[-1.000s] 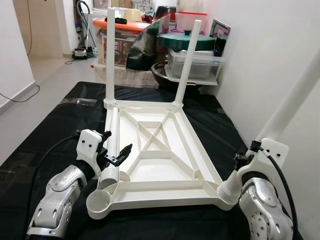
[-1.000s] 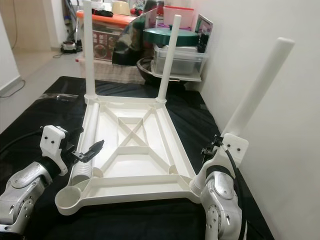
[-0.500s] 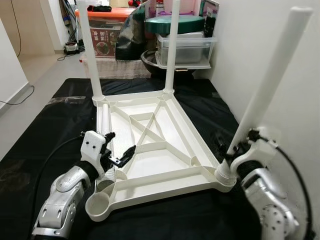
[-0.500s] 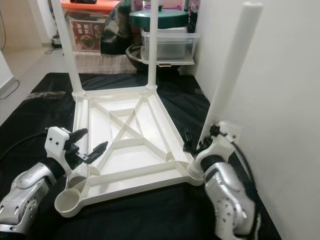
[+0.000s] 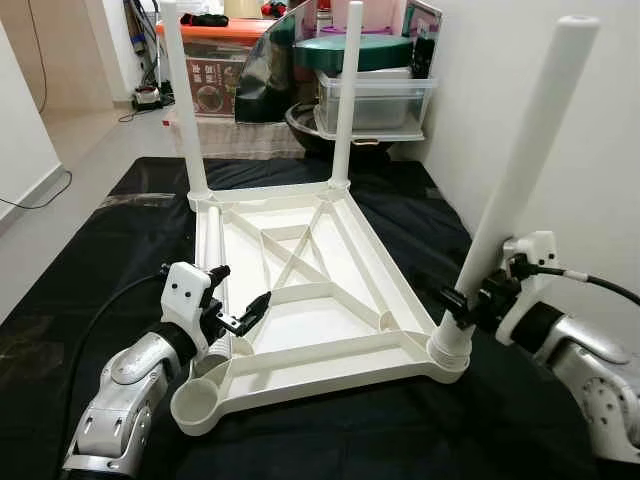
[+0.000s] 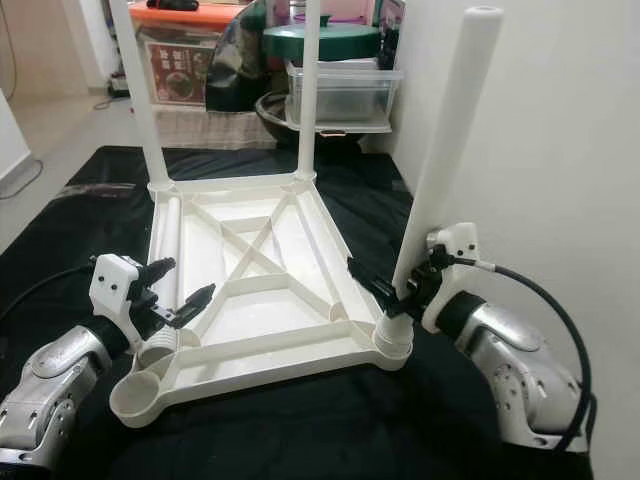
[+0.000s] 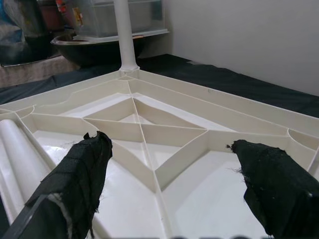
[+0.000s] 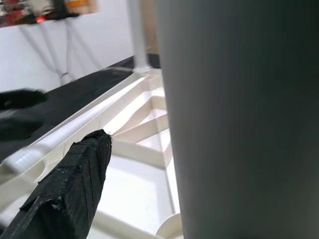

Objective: Building children table

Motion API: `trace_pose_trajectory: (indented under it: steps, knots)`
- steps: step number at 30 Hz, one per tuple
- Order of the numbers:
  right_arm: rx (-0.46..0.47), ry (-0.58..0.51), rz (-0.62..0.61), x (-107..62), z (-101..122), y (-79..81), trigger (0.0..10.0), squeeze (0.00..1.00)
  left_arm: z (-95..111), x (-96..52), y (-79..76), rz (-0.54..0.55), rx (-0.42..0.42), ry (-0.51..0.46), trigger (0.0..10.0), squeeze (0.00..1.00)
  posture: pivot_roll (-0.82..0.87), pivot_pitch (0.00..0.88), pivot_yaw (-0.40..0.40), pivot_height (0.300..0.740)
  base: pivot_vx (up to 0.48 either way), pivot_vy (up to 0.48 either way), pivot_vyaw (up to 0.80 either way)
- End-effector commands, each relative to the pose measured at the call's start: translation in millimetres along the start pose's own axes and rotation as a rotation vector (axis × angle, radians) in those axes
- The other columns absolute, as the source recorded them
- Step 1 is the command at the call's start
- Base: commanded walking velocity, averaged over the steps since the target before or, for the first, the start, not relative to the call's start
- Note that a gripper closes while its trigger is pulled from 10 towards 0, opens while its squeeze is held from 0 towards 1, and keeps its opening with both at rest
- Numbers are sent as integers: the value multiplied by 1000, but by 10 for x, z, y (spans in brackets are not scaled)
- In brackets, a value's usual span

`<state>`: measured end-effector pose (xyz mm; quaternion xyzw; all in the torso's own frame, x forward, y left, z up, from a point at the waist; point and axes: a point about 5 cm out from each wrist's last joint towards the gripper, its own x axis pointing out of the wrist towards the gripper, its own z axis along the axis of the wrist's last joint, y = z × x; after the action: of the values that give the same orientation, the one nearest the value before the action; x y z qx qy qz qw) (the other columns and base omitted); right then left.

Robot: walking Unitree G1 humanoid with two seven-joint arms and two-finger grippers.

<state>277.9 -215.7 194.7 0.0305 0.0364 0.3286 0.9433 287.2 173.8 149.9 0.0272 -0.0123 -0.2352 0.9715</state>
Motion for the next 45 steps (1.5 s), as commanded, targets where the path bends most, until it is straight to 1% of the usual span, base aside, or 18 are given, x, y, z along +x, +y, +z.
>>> trace_pose_trajectory:
  steps: [1,4,5,8,9,12,13,16,22,27,33,34,36,37,38,39,40,45]
  knots:
    - [20,76,118,116,-204,62,10000,0,-1,24,-27,-8,-6,-4,10000,0,74,0,-115,740,0,0,0]
    - [-29,91,157,122,-256,-24,9176,0,1,22,-31,-8,-5,-4,10000,0,74,0,-114,740,0,0,0]
    - [-47,90,163,120,-242,-106,7647,0,2,22,-32,-9,-5,-4,10000,0,71,0,-111,740,0,0,0]
    - [-60,86,161,116,-216,-195,7647,0,5,23,-34,-11,-5,-4,10000,0,71,0,-111,740,0,0,0]
    - [-56,80,139,117,-183,-300,1843,0,6,26,-34,-13,-6,-4,10000,0,70,0,-111,740,0,0,0]
    - [-52,75,125,116,-161,-366,1843,0,6,29,-34,-14,-6,-4,10000,0,70,0,-111,740,0,0,0]
    - [-45,71,109,115,-133,-444,0,0,7,31,-35,-16,-6,-4,10000,0,71,0,-112,740,0,0,0]
    - [-17,36,49,132,-84,-605,0,0,8,28,-39,-16,-7,-4,10000,0,77,0,-118,740,0,0,0]
    - [33,-29,-51,149,-155,-672,0,0,13,13,-44,-13,-10,-6,10000,0,84,0,-128,740,0,0,0]
    - [58,-64,-9,116,-352,-456,0,0,14,-4,-43,-12,-11,-4,10000,0,82,0,-117,740,0,0,0]
    - [54,-47,-23,145,-382,-417,0,0,13,7,-33,-21,-9,2,10000,0,73,0,-109,740,0,0,0]
    - [11,16,-91,204,-422,-445,1608,0,13,14,-31,-21,-6,2,10000,0,78,0,-111,740,0,0,0]
    - [-24,61,-139,244,-449,-468,1608,0,13,18,-30,-19,-4,2,10000,0,78,0,-111,740,0,0,0]
    - [-38,120,-192,285,-485,-503,10000,0,12,18,-31,-17,-2,2,10000,0,82,0,-113,740,0,0,0]
    - [-27,101,-190,317,-451,-498,10000,290,10,12,-31,-15,-1,1,10000,0,82,0,-113,740,0,0,0]
    - [-9,76,-176,334,-418,-489,10000,290,8,8,-32,-14,-1,1,10000,0,82,0,-113,740,0,0,0]
    - [-2,60,-162,362,-376,-462,10000,1000,8,3,-33,-13,-1,2,10000,0,83,0,-116,740,0,0,0]
    - [-45,71,-133,437,-299,-355,10000,1000,9,0,-39,-12,-1,2,10000,0,83,0,-117,740,0,0,0]
